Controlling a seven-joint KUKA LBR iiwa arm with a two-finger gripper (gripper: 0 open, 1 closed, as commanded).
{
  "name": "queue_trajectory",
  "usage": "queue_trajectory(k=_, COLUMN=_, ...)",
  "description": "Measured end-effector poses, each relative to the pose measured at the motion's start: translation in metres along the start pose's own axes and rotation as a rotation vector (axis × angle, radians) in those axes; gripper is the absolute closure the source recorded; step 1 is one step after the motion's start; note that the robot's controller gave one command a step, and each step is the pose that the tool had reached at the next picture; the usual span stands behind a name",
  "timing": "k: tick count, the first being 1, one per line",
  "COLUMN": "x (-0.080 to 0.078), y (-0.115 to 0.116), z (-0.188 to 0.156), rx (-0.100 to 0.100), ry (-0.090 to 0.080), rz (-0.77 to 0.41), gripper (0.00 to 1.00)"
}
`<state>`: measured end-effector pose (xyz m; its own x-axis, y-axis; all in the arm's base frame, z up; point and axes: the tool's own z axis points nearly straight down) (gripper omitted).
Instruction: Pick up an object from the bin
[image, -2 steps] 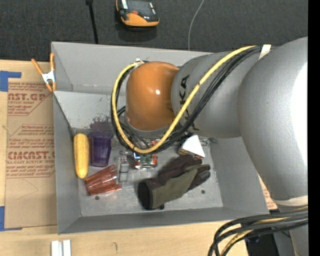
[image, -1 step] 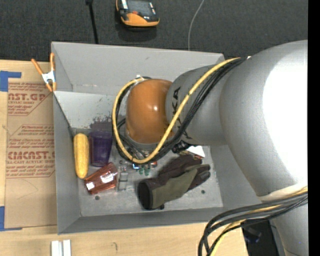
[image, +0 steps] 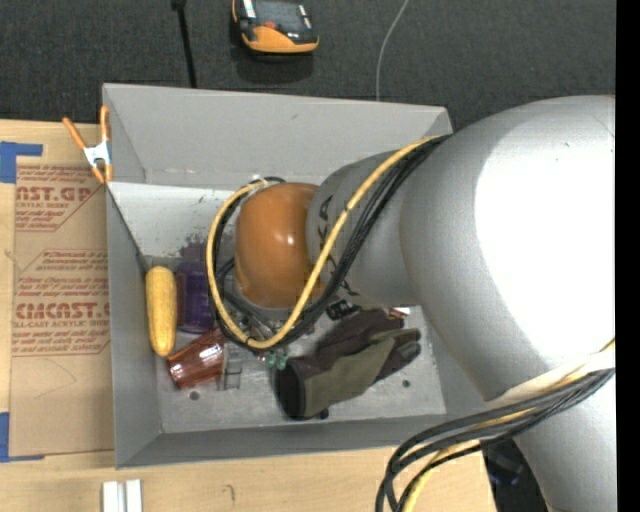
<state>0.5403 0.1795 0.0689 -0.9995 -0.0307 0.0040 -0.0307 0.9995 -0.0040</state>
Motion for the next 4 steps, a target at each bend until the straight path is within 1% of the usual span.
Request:
queue_trajectory(k=1, x=0.0, y=0.0, z=0.0, rx=0.0, ry=0.0, rz=0.0, gripper=1.0)
queue_trajectory(k=2, x=-0.001, y=0.011, z=-0.039, rx=0.001, ry=0.008, rz=0.002, gripper=1.0)
queue_trajectory(k=3, x=-0.013, y=0.022, z=-0.075, rx=-0.007, ry=-0.01, rz=0.019, gripper=1.0)
queue_trajectory(k=4, x=0.004, y=0.024, z=-0.086, rx=-0.004, ry=-0.001, rz=0.033, gripper=1.0)
